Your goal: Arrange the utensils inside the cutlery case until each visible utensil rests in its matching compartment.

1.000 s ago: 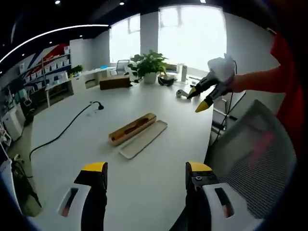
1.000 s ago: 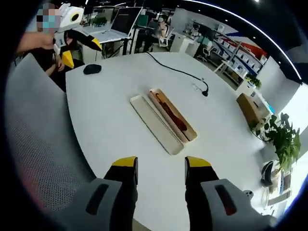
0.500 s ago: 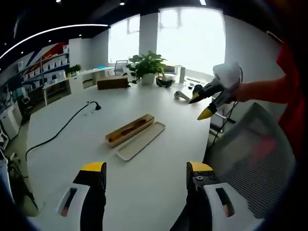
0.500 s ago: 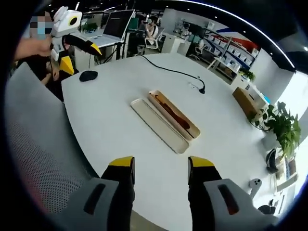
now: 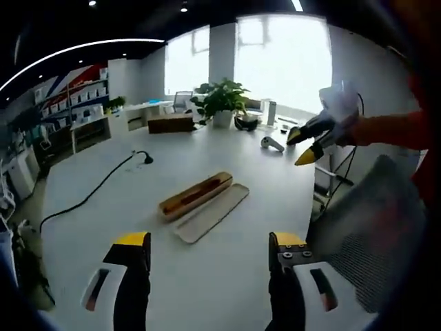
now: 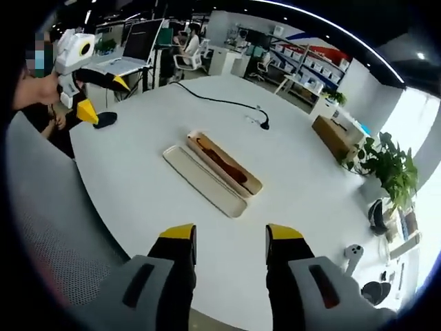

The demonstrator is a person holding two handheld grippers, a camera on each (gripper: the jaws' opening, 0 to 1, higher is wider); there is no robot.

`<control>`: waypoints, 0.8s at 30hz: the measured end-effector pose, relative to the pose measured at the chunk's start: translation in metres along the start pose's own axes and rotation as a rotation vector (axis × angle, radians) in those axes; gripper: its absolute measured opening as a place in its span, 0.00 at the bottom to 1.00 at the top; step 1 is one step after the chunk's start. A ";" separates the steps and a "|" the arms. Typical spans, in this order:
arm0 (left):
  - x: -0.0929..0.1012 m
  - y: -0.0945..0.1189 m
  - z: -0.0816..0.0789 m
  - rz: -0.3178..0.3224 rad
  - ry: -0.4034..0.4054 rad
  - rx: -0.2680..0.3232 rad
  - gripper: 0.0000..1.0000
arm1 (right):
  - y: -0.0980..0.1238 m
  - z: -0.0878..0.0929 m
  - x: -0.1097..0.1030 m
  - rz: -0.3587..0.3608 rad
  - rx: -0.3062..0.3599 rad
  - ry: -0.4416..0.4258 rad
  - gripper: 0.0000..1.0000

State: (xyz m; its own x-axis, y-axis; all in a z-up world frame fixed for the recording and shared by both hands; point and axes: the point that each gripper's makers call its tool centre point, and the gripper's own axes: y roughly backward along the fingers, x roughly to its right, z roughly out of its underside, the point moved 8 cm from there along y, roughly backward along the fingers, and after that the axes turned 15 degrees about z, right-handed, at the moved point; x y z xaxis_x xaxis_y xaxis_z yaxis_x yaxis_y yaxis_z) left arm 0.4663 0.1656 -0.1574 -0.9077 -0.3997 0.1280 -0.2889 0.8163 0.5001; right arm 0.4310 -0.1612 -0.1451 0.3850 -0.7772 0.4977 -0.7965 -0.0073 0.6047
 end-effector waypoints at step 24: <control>-0.012 -0.046 -0.011 -0.038 0.171 0.041 0.72 | -0.039 0.016 0.007 -0.079 -0.054 0.073 0.42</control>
State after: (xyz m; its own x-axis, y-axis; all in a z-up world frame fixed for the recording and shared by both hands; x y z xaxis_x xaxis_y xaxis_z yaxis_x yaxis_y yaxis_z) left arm 0.4937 0.1285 -0.1721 -0.8316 -0.4932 0.2555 -0.3375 0.8140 0.4728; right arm 0.4568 -0.1764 -0.1750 0.4805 -0.7274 0.4900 -0.7368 -0.0317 0.6754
